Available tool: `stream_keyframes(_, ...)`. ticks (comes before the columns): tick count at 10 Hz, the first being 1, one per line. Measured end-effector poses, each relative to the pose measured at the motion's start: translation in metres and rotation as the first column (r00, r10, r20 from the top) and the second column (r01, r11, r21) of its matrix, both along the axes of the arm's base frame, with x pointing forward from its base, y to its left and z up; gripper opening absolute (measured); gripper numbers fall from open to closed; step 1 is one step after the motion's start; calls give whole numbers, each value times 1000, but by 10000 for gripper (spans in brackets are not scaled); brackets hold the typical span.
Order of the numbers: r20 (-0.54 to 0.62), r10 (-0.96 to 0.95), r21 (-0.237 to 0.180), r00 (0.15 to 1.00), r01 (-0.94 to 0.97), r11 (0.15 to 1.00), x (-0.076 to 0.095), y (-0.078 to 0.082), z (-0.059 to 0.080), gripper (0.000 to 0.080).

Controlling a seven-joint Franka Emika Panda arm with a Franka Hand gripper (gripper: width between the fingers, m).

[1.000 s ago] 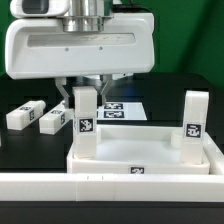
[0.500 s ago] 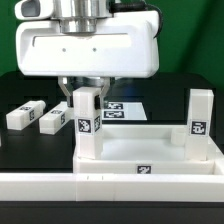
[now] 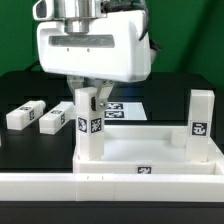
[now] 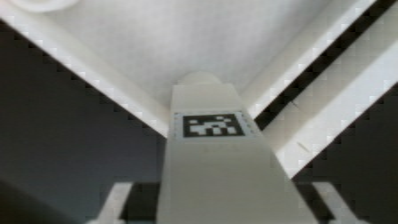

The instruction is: Assemble desk

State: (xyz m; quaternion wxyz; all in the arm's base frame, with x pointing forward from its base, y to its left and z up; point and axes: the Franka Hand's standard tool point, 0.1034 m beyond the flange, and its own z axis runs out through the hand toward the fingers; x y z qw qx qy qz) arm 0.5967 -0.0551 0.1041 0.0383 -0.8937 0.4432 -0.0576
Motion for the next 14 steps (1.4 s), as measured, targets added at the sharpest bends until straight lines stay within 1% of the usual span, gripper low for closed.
stream_keyframes(1,0,-2,3,1000,2,1000,0,1,0,407)
stream_keyframes(2,0,41,-3,999,-41,999,0,0,-1,541)
stream_keyframes(3,-2,71,-8,997,-71,997,-1,-1,-2,541)
stream_keyframes(4,-2,107,-13,994,-107,994,-1,0,-3,627)
stream_keyframes(5,-5,244,-34,970,-244,969,-1,0,-3,643)
stream_keyframes(6,-7,323,-45,946,-323,945,-1,0,-3,643)
stream_keyframes(8,-28,565,-87,825,-565,820,0,3,-2,649)
stream_keyframes(9,-35,628,-96,777,-628,772,1,5,-2,649)
stream_keyframes(10,-48,719,-109,693,-720,686,1,4,-2,649)
stream_keyframes(12,-68,833,-116,550,-833,541,1,-1,0,649)
stream_keyframes(13,-80,889,-121,451,-890,440,2,-2,1,649)
stream_keyframes(14,-90,915,-122,393,-916,382,2,-1,1,649)
